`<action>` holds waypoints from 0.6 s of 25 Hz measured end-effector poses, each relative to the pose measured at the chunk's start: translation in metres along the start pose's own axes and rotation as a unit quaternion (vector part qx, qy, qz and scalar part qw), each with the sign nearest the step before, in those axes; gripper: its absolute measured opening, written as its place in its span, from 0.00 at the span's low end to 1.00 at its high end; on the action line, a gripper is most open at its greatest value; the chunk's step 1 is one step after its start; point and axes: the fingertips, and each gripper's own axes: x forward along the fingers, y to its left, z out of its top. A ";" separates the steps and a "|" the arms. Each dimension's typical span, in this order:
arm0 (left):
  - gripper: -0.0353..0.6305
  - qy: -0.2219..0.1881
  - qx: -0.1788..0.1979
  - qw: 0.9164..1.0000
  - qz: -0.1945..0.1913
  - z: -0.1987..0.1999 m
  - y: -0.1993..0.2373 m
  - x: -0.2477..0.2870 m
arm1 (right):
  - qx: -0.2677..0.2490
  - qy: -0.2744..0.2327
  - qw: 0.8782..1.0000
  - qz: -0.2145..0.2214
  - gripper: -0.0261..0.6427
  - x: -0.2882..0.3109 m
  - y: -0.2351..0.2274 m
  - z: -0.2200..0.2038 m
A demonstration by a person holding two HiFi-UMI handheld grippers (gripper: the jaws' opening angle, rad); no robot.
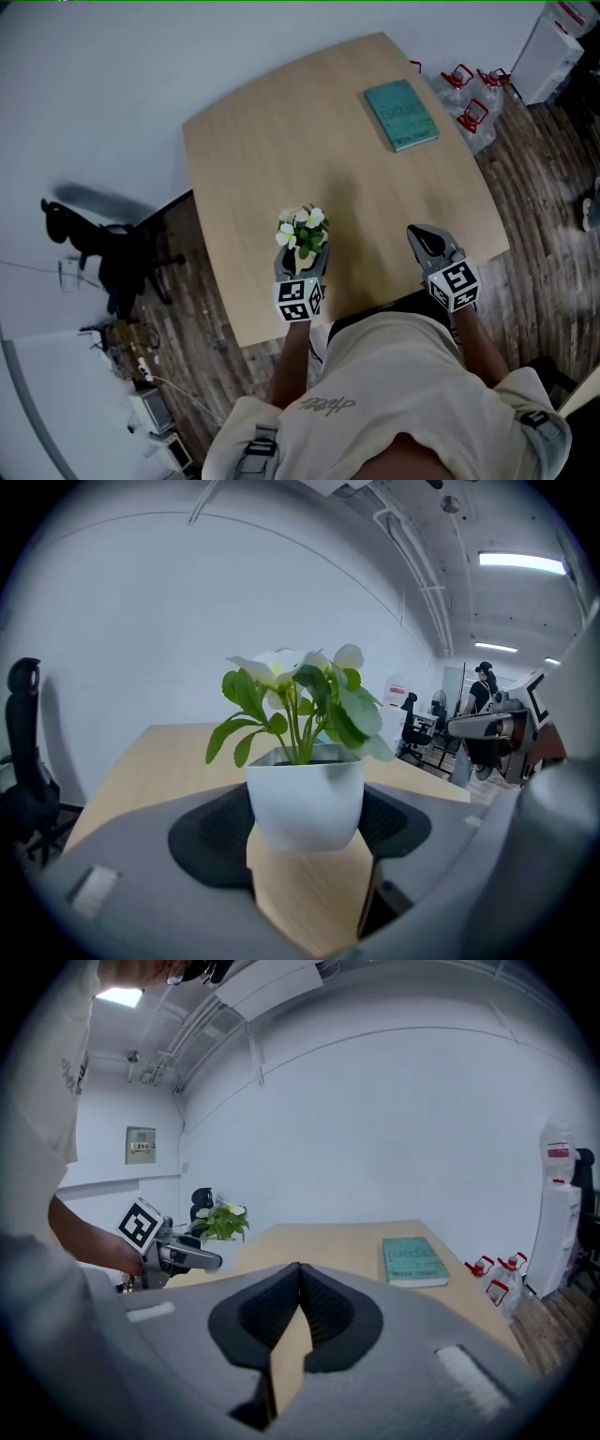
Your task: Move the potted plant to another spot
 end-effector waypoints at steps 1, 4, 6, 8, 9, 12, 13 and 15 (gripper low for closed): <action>0.58 0.002 -0.003 1.000 0.005 0.002 -0.006 0.003 | -0.003 -0.003 1.000 0.006 0.04 -0.001 -0.007 0.003; 0.58 0.006 -0.008 1.000 0.010 0.012 -0.031 0.012 | -0.011 -0.003 1.000 0.013 0.04 -0.013 -0.036 0.008; 0.58 0.003 -0.008 1.000 0.006 0.023 -0.052 0.023 | -0.016 0.000 1.000 0.010 0.04 -0.021 -0.063 0.008; 0.58 -0.002 -0.019 1.000 0.000 0.031 -0.071 0.037 | -0.018 0.005 1.000 0.006 0.04 -0.027 -0.089 0.002; 0.58 -0.002 -0.024 1.000 -0.001 0.034 -0.079 0.044 | -0.016 0.007 1.000 0.005 0.04 -0.030 -0.100 -0.002; 0.58 0.003 -0.020 1.000 0.000 0.037 -0.100 0.063 | -0.002 0.005 1.000 0.000 0.04 -0.039 -0.129 -0.011; 0.58 0.004 -0.016 1.000 0.000 0.039 -0.108 0.070 | 0.001 0.003 1.000 0.000 0.04 -0.042 -0.139 -0.013; 0.58 0.006 -0.009 1.000 -0.004 0.043 -0.123 0.082 | 0.004 0.003 1.000 0.001 0.04 -0.047 -0.154 -0.016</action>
